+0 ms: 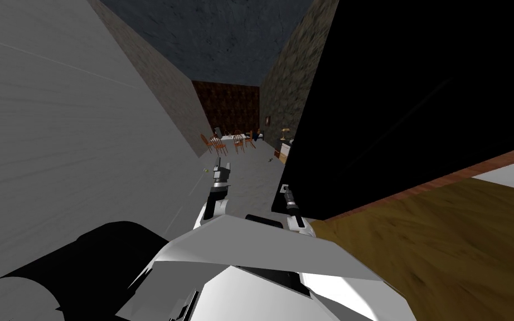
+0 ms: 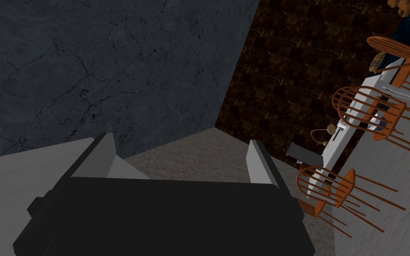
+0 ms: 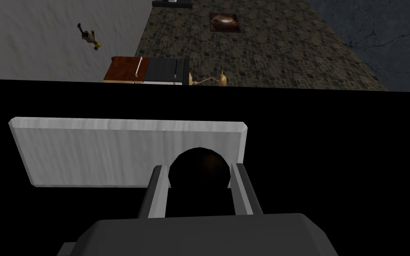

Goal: Push the door open

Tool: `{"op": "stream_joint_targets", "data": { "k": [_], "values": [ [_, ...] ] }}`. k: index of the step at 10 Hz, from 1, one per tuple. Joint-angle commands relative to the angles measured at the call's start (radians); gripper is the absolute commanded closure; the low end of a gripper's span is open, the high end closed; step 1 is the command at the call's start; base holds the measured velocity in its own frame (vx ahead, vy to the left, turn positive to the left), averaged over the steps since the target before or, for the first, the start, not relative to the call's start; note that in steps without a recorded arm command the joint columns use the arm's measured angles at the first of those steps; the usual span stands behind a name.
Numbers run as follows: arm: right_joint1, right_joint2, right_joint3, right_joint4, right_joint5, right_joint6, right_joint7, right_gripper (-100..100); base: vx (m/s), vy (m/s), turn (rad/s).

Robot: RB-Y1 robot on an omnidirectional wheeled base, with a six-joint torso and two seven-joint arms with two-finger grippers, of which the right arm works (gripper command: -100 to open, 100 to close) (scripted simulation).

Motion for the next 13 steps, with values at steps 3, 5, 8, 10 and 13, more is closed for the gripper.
{"op": "stream_joint_targets", "data": {
  "k": [3, 5, 8, 10, 13],
  "values": [
    [0.002, -0.026, -0.046, -0.013, -0.024, 0.008, 0.014, 100, 0.214, 0.078, -0.061],
    [0.000, -0.032, -0.067, -0.011, -0.037, 0.009, 0.022, 100, 0.151, 0.046, -0.058],
    [0.004, -0.026, -0.063, -0.023, -0.039, 0.018, 0.016, -100, -0.037, 0.089, -0.073],
    [0.005, -0.019, -0.063, -0.026, -0.042, 0.022, 0.013, -100, -0.226, 0.051, -0.034],
    [0.004, -0.009, -0.063, -0.026, -0.045, 0.023, 0.009, -100, -0.215, 0.064, -0.038]
  ]
}}
